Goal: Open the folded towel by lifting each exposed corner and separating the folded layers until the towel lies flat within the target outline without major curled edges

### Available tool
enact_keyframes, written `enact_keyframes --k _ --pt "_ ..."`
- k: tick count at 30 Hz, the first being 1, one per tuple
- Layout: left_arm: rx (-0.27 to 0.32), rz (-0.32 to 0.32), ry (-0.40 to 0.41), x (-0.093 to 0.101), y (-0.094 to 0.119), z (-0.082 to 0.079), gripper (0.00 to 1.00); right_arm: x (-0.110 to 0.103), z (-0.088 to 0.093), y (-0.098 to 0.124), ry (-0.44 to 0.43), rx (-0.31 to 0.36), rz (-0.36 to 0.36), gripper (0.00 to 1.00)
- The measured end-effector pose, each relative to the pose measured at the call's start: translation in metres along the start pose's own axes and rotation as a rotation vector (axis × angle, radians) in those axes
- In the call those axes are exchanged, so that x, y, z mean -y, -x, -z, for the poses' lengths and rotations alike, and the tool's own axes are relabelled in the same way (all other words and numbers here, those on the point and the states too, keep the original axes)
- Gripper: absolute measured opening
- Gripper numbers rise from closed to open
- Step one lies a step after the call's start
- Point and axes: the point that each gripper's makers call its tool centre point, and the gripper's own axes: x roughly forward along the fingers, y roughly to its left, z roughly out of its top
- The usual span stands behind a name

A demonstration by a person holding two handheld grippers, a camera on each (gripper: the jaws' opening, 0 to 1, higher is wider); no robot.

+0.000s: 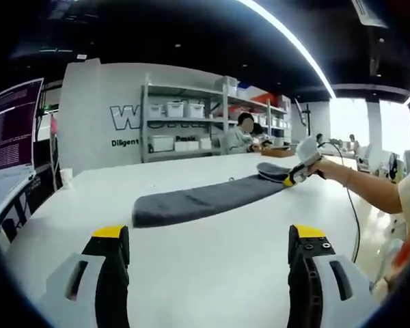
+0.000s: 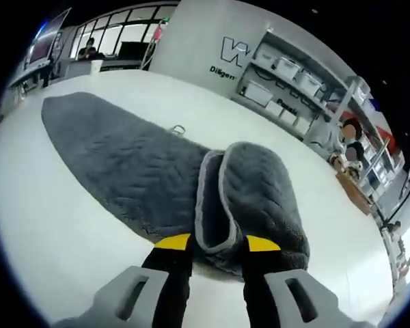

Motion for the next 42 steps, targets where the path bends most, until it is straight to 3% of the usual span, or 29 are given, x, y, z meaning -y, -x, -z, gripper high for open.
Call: enact_keyframes --k 5,10,17,24,28,32,34,38,42 --pt "0.003 0.002 0.001 0.001 0.001 0.0 0.94 0.001 0.0 -0.001 -0.011 0.008 0.002 0.09" --pt "0.001 -0.001 0.004 0.0 0.002 0.001 0.94 0.004 -0.001 -0.001 -0.023 0.025 0.007 0.03" --pt "-0.001 -0.001 0.003 0.0 0.001 0.001 0.94 0.009 -0.006 0.001 -0.067 0.056 0.015 0.01" --pt "-0.007 0.008 0.0 0.003 -0.001 0.0 0.93 0.023 -0.023 0.013 -0.123 0.115 0.044 0.01" --pt "-0.002 0.015 -0.001 0.006 -0.003 -0.002 0.94 0.049 -0.035 0.023 -0.175 0.161 0.08 0.0" --pt "-0.005 0.022 -0.006 0.008 -0.004 -0.002 0.94 0.078 -0.037 0.034 -0.227 0.191 0.124 0.0" --pt "-0.002 0.021 0.0 0.007 -0.004 -0.002 0.93 0.082 -0.036 0.036 -0.238 0.196 0.133 0.0" --pt "-0.006 0.019 0.006 0.006 -0.004 0.0 0.93 0.112 -0.025 0.041 -0.291 0.195 0.175 0.0" --pt "-0.019 0.024 -0.007 0.007 -0.005 0.002 0.93 0.133 -0.007 0.041 -0.29 0.162 0.241 0.0"
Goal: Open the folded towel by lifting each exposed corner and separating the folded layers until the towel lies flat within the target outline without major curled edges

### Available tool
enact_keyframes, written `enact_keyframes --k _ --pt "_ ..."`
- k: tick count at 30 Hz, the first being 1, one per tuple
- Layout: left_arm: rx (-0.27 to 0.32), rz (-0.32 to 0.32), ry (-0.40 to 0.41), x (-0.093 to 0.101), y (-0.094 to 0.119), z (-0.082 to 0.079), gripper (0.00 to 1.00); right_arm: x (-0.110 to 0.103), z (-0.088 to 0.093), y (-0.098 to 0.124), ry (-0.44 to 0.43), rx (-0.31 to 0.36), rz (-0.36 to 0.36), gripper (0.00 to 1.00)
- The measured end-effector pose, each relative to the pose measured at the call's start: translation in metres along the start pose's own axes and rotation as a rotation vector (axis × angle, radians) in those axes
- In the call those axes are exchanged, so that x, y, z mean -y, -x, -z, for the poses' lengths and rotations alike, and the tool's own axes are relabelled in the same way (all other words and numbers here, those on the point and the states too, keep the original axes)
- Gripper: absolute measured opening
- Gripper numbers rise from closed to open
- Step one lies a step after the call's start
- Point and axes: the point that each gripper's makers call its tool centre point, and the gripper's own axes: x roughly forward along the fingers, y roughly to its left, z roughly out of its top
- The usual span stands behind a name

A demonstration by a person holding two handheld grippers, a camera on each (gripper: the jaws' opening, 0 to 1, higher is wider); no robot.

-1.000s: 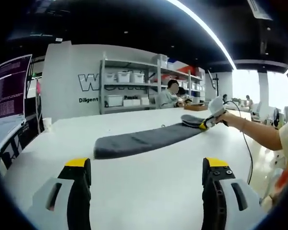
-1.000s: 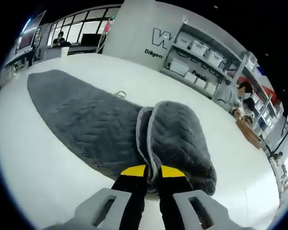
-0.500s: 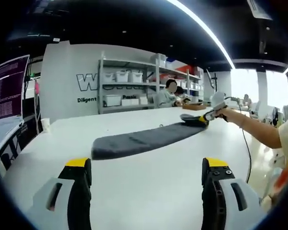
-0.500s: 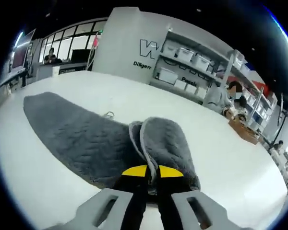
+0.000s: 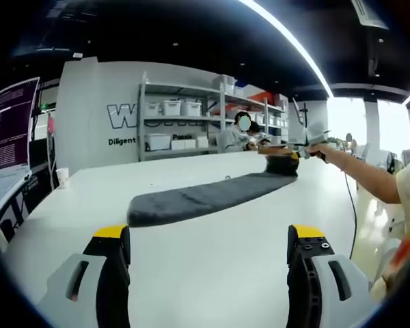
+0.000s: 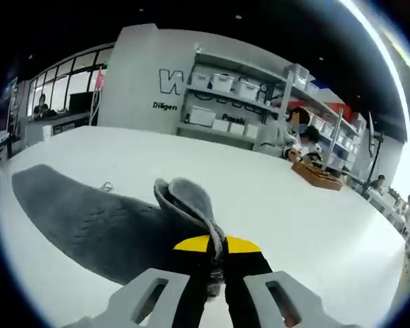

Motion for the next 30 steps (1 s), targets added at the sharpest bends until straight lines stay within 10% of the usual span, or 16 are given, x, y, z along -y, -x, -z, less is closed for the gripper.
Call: enact_keyframes --k 10,30 --pt "-0.008 0.001 -0.003 0.001 0.0 0.002 0.93 0.043 0.042 -0.008 -0.118 -0.067 0.076 0.0" --pt "-0.015 -0.014 0.004 -0.001 0.003 0.002 0.92 0.066 0.101 -0.022 -0.179 -0.196 0.114 0.01"
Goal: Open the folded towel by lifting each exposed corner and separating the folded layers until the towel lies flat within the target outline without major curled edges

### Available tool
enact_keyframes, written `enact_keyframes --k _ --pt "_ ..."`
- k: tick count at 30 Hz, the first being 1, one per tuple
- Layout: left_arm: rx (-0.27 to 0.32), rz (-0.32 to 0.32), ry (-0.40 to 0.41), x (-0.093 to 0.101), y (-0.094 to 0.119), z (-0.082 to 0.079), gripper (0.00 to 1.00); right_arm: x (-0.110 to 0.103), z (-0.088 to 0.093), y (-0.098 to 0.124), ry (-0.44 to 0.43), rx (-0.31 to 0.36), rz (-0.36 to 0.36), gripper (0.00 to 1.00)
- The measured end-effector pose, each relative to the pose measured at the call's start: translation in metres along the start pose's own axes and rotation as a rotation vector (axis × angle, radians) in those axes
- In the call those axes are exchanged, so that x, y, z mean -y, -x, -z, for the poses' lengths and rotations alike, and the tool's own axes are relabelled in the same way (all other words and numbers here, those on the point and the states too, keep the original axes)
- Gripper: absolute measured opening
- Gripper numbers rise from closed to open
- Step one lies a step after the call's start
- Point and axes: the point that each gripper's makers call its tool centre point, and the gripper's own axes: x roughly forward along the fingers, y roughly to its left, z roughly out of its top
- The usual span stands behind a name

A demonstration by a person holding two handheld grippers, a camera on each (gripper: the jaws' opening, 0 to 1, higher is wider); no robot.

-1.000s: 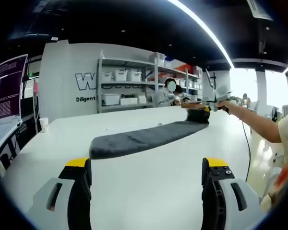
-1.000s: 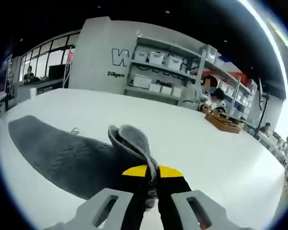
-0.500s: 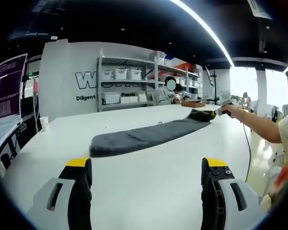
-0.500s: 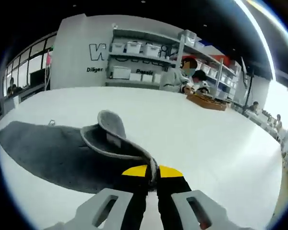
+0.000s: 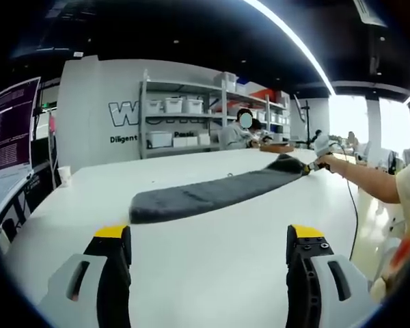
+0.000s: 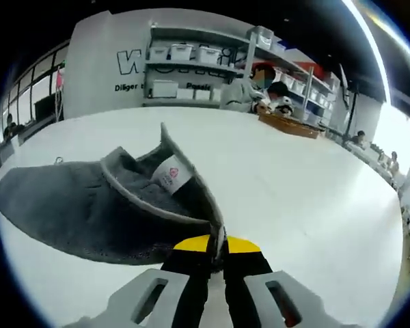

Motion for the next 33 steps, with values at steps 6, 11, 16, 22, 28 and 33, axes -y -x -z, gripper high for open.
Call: enact_keyframes --k 6,11,16,22,28,33 --pt "-0.002 0.002 0.001 0.001 0.001 0.001 0.92 0.003 0.003 0.0 0.04 -0.006 0.026 0.01" --pt "0.001 0.001 0.003 0.0 0.003 0.0 0.91 0.004 0.003 0.0 0.05 -0.005 0.034 0.02" --pt "0.004 -0.003 0.005 -0.002 0.005 0.0 0.91 0.007 0.003 0.0 0.078 -0.018 0.059 0.07" --pt "0.002 -0.004 0.007 -0.003 0.006 0.001 0.91 0.02 0.0 0.0 0.129 -0.043 0.121 0.2" --pt "0.005 -0.007 0.01 -0.004 0.007 0.0 0.91 0.03 -0.001 0.004 0.154 -0.06 0.177 0.38" --pt "0.003 -0.002 0.009 -0.003 0.005 0.0 0.91 0.041 -0.003 0.006 0.166 -0.07 0.215 0.52"
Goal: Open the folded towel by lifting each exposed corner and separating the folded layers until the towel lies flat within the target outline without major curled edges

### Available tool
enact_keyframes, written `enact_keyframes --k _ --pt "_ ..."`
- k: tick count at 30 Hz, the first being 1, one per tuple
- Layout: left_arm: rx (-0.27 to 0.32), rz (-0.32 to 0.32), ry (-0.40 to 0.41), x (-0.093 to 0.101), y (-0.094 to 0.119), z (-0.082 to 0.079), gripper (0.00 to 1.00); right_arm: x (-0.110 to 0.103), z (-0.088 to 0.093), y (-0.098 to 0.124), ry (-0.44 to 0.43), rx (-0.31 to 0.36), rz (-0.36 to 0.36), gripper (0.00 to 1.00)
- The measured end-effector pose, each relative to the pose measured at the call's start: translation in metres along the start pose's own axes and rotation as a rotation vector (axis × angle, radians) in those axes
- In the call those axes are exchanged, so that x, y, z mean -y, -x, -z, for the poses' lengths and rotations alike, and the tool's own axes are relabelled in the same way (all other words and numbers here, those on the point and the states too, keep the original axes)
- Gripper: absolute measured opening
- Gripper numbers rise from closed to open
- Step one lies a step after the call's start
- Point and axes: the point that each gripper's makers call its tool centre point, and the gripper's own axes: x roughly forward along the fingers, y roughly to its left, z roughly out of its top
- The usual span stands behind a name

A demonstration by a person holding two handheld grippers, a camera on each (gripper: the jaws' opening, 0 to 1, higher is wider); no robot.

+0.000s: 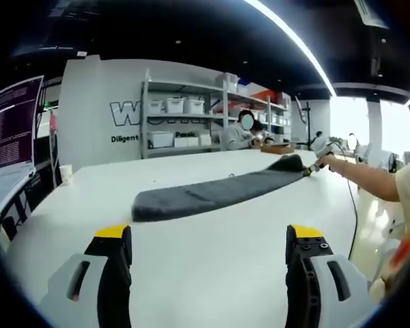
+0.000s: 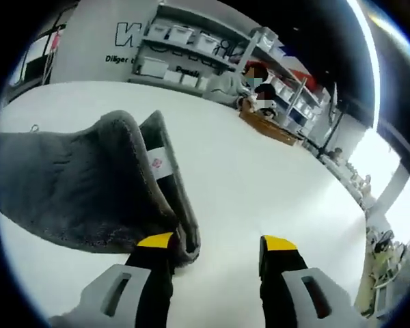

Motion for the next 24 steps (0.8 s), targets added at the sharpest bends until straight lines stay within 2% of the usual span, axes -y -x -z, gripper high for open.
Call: enact_keyframes --k 4,7,13,16,19,22,24 --pt "-0.002 0.007 -0.004 0.002 -0.002 0.0 0.91 0.014 -0.007 -0.001 0.01 0.002 0.04 0.63" --pt "0.0 0.009 -0.003 0.003 -0.002 -0.001 0.91 0.023 -0.014 0.0 0.017 0.015 0.049 0.64" --pt "0.001 0.015 -0.004 0.005 -0.003 -0.002 0.91 0.027 -0.019 0.028 0.041 0.056 0.052 0.71" --pt "0.004 0.016 -0.003 0.005 -0.003 -0.003 0.91 0.026 -0.019 0.041 0.066 0.073 0.047 0.77" --pt "0.005 0.017 -0.002 0.006 -0.003 -0.003 0.91 0.019 -0.016 0.05 0.084 0.076 0.013 0.86" --pt "0.003 0.021 -0.003 0.008 -0.003 -0.002 0.91 0.011 -0.015 0.057 0.095 0.078 -0.032 0.9" --pt "0.003 0.023 -0.004 0.008 -0.003 -0.002 0.91 0.001 -0.01 0.072 0.111 0.08 -0.052 0.92"
